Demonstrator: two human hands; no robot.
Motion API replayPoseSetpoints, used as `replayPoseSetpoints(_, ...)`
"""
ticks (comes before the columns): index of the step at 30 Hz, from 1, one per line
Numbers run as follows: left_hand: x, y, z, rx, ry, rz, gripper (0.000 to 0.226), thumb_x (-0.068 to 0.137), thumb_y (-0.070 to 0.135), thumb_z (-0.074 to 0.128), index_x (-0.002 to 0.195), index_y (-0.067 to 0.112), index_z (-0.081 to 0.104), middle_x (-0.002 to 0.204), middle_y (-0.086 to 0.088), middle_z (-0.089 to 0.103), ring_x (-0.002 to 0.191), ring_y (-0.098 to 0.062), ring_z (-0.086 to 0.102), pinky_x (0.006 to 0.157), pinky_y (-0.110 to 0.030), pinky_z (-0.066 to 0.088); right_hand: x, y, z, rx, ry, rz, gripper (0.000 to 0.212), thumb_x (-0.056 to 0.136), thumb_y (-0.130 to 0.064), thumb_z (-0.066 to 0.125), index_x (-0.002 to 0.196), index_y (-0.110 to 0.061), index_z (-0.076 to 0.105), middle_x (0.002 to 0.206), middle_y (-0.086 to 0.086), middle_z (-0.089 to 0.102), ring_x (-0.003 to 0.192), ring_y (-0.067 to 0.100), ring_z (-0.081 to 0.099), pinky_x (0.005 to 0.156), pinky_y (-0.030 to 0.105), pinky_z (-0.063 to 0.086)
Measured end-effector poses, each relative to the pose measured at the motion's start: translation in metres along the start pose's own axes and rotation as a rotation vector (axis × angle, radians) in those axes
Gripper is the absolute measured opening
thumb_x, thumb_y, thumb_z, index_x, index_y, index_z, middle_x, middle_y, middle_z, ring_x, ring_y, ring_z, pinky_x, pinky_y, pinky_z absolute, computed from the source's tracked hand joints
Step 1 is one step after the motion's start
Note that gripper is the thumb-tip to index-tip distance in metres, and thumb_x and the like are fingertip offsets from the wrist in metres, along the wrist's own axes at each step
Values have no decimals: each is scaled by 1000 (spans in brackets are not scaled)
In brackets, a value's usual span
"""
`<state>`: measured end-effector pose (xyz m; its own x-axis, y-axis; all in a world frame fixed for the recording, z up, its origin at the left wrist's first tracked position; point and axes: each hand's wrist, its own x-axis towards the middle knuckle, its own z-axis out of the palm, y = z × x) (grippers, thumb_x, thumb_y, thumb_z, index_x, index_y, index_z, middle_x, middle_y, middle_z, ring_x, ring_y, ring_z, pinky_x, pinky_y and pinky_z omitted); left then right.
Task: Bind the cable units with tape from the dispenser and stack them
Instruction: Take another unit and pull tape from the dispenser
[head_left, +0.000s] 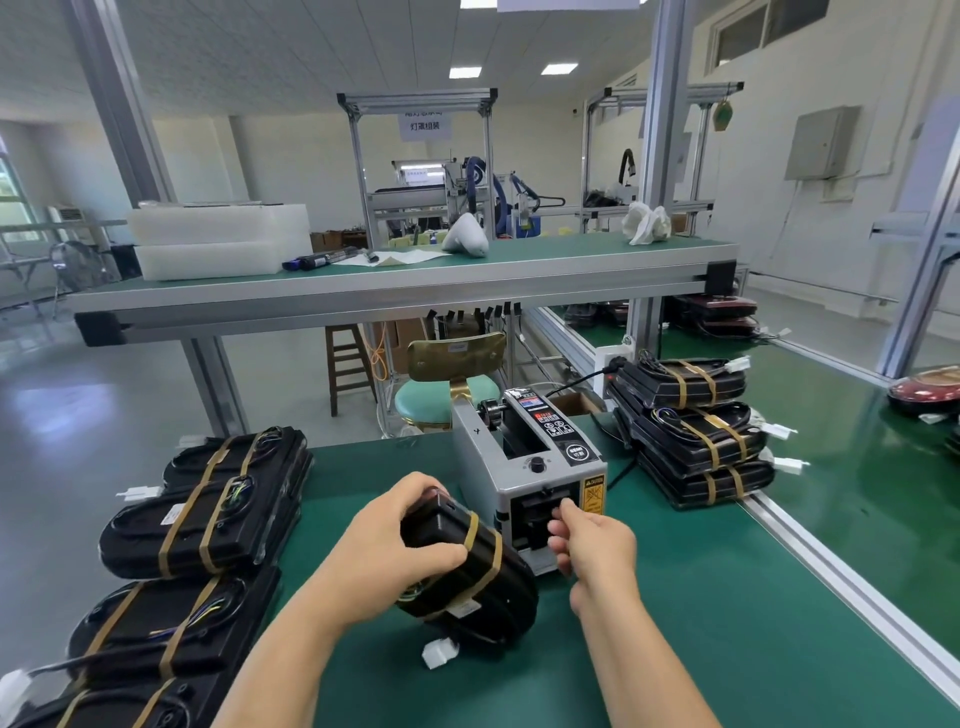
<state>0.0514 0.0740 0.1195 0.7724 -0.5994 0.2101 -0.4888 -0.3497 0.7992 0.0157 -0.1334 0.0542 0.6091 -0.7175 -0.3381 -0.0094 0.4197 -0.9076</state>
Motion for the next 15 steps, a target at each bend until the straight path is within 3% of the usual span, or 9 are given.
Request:
replayPoseSetpoints(9,-19,-21,11,-414,5,-70,41,60,30,77,97,21,61,95,-4,69,86,-11,63,72,-17,50,6,-8,2,-129,19,6,17,84,-5,66,67,-5,67,50,1,64,39,8,51,38,19,41)
replayPoseSetpoints(15,-26,-42,31,-664,28,-172,60,56,25,84,110,14,59,108,-10,68,92,-18,65,74,-27,54,1,-8,9,-261,86,-97,15,76,-11,64,62,-9,70,41,-5,60,40,9,51,52,28,44)
